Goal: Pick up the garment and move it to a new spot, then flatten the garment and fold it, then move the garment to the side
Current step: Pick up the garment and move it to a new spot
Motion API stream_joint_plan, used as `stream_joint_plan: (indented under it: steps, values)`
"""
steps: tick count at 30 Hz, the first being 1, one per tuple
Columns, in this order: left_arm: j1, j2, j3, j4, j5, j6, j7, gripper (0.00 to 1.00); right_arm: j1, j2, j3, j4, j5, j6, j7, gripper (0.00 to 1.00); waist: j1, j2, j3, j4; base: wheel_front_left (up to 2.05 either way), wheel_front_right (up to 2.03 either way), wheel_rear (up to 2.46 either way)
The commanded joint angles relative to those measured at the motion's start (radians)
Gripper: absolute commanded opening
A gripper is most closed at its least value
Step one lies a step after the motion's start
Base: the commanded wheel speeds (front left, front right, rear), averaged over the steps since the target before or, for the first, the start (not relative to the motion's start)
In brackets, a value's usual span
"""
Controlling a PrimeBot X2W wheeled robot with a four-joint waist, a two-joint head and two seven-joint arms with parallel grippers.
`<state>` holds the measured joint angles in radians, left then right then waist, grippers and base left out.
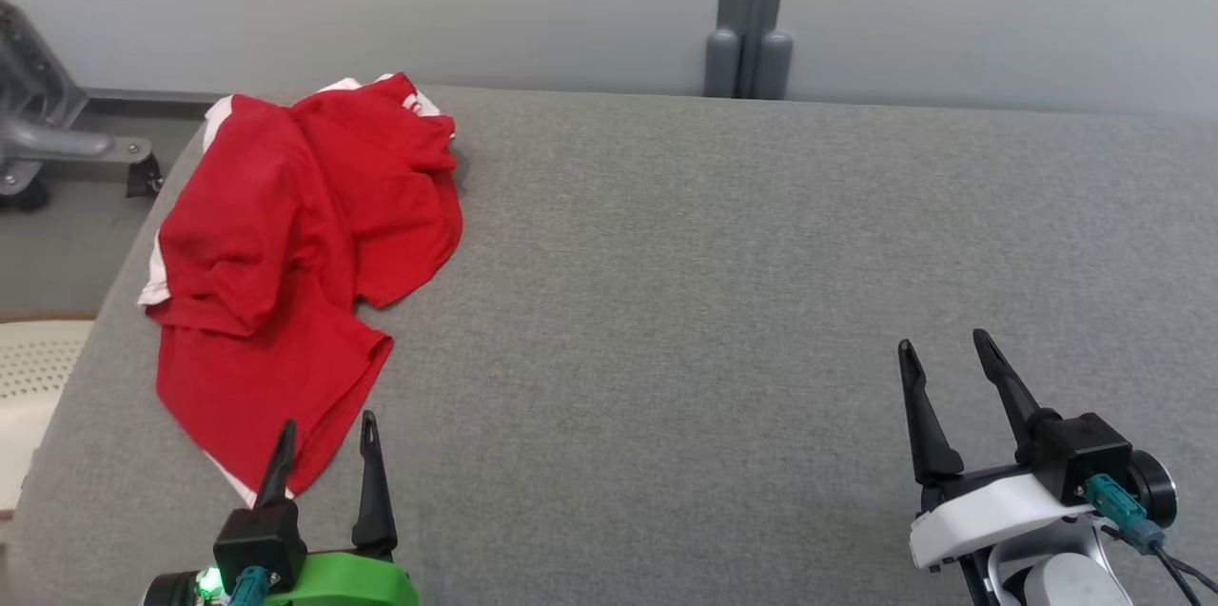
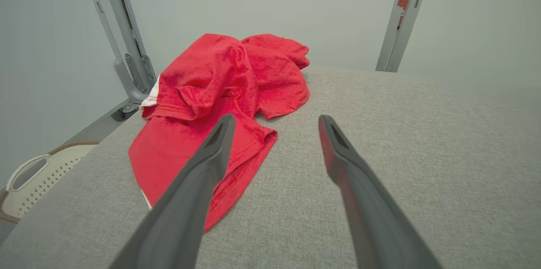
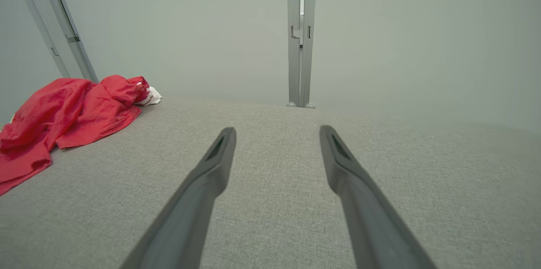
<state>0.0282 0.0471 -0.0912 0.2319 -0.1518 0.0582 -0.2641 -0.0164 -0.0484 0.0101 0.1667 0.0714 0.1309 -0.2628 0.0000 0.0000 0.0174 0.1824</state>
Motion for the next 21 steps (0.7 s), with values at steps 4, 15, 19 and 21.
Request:
stream_joint_plan:
  steps: [4,15,19,21]
  values:
    - [-0.004,0.006,0.008,-0.009,0.004,0.006,-0.001,1.0,-0.013,-0.003,0.007,-0.009,-0.002,0.0,-0.003,1.0,0.0,0.0,0.019,0.136,0.0,0.0,0.0]
    - [0.003,0.006,-0.004,-0.024,-0.011,0.013,-0.001,1.0,-0.018,-0.004,0.007,-0.013,-0.014,0.0,-0.003,1.0,0.0,0.0,0.038,0.237,0.0,0.0,0.0]
    - [-0.002,0.006,-0.007,-0.034,-0.027,0.021,-0.001,1.0,-0.028,-0.004,0.001,-0.021,-0.026,0.0,-0.003,1.0,0.0,0.0,0.06,0.255,0.0,0.0,0.0]
    - [-0.011,0.006,0.001,-0.042,-0.041,0.022,-0.001,1.0,-0.037,-0.004,-0.003,-0.027,-0.036,0.0,-0.003,1.0,0.0,0.0,0.077,0.258,0.0,0.0,0.0]
